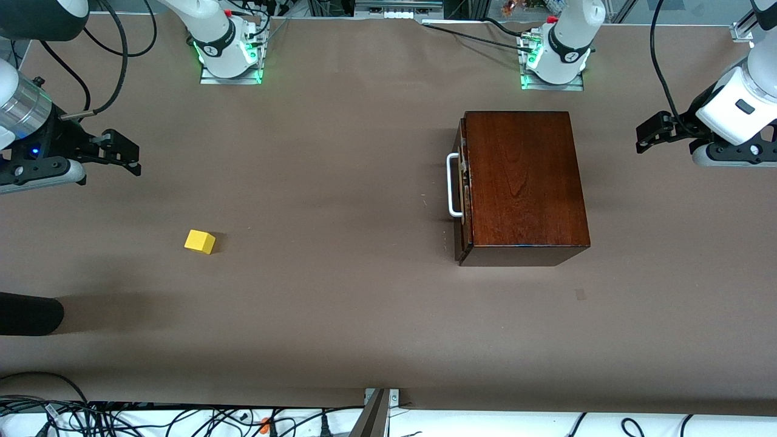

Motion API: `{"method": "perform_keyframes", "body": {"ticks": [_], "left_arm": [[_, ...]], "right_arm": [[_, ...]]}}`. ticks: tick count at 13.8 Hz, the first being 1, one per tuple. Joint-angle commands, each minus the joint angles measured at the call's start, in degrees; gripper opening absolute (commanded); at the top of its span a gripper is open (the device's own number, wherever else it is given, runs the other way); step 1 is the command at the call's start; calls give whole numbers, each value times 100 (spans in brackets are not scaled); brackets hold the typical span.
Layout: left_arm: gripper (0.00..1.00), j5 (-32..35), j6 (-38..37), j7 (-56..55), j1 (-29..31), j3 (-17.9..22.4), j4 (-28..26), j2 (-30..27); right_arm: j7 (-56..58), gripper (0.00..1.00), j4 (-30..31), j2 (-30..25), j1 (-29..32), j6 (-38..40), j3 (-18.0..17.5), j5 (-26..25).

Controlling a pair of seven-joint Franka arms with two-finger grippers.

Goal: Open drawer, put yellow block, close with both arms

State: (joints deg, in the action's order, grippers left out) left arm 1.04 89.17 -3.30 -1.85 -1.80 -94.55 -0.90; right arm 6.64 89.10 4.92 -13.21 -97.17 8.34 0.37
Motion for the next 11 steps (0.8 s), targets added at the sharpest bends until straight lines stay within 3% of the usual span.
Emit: {"method": "perform_keyframes", "body": {"ticks": [1, 11], "left_arm": [[100, 142, -154, 224, 10, -39, 147, 37], [100, 133, -163, 243, 10, -39, 147, 63]], "right_arm": [[-4, 100, -183, 88, 3, 67, 1, 25], [4, 100, -191, 71, 3, 128, 19, 7]]}}
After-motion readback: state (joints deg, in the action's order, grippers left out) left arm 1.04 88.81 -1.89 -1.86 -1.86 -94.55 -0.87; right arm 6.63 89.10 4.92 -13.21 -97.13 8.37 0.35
